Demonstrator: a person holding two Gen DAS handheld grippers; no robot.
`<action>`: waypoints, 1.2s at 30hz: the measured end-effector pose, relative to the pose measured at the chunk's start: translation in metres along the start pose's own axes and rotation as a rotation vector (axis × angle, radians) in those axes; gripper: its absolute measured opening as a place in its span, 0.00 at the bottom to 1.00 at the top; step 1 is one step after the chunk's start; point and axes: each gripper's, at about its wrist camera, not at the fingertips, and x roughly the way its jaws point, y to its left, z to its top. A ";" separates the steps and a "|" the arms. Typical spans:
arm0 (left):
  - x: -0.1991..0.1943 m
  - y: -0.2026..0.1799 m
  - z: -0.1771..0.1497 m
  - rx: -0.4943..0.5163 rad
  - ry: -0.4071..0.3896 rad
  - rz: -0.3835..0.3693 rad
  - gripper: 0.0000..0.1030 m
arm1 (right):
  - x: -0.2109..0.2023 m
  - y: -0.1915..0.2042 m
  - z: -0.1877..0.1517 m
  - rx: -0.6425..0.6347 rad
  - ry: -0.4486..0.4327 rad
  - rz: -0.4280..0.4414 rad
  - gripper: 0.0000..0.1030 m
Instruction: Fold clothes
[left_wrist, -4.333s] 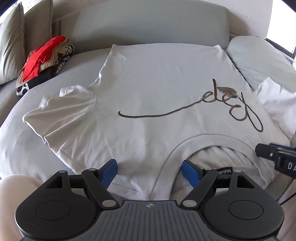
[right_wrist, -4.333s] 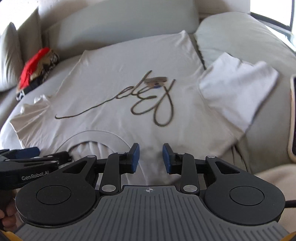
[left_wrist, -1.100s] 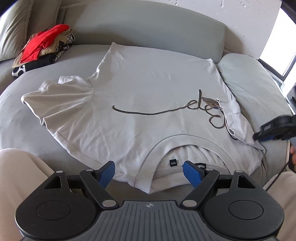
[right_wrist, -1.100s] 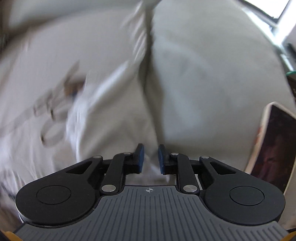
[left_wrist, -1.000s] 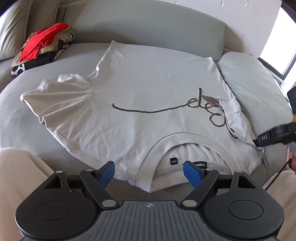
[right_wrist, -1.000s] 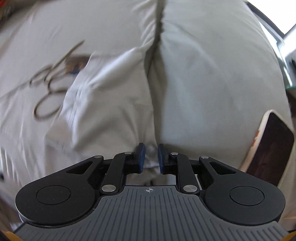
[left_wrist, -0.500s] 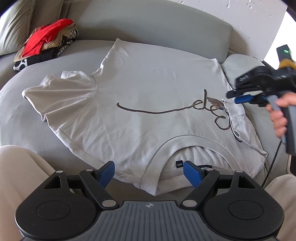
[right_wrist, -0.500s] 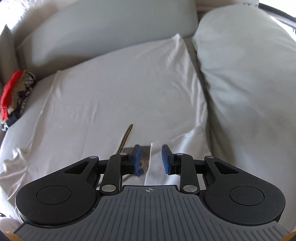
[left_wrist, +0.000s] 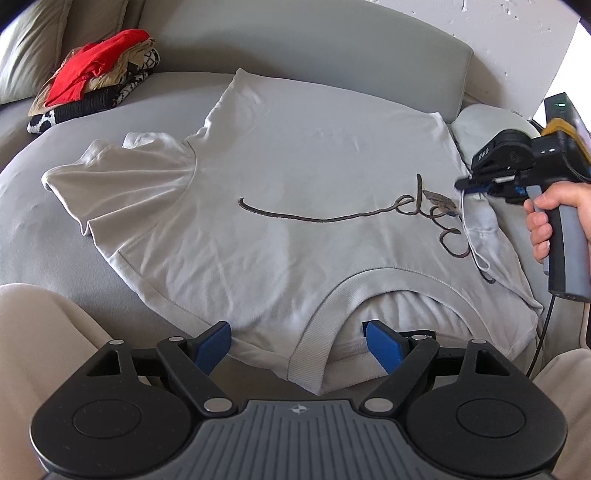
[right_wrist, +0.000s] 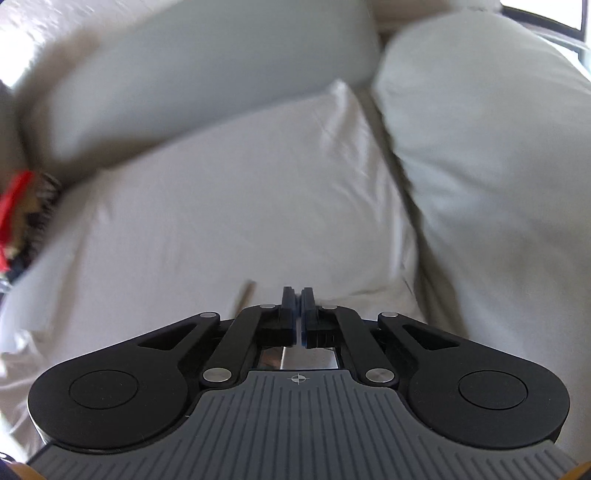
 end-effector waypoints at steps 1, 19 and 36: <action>0.000 0.000 0.000 -0.001 0.000 0.001 0.79 | 0.001 0.000 -0.001 0.009 0.009 0.031 0.01; -0.008 -0.010 -0.004 0.035 -0.006 0.011 0.79 | -0.034 -0.040 -0.044 0.095 0.059 -0.003 0.15; -0.016 -0.013 -0.005 0.037 -0.011 0.034 0.79 | -0.081 -0.060 -0.068 0.054 0.064 -0.118 0.18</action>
